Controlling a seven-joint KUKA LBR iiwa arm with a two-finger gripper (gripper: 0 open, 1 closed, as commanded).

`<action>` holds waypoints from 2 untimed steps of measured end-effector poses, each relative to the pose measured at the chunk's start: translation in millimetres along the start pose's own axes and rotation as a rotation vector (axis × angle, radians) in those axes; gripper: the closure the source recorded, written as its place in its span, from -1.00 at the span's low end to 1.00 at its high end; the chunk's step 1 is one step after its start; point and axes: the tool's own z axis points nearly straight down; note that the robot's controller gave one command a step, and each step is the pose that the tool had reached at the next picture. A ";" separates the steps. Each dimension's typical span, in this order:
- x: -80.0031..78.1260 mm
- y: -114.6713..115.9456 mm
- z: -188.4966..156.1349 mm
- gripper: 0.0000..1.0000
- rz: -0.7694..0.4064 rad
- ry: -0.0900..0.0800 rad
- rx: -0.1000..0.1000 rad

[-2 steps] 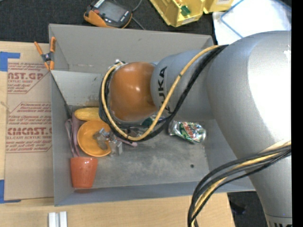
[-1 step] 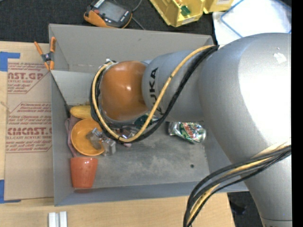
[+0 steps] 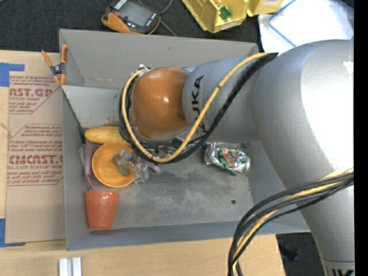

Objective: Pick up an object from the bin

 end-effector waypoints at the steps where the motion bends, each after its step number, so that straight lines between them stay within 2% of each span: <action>1: -9.1 26.0 0.3 1.00 -0.023 -0.002 -0.002; 2: -16.8 19.7 -105.7 1.00 0.008 -0.008 0.006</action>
Offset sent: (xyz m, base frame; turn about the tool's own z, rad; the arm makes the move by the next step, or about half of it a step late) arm -0.0083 0.0220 0.1019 0.0084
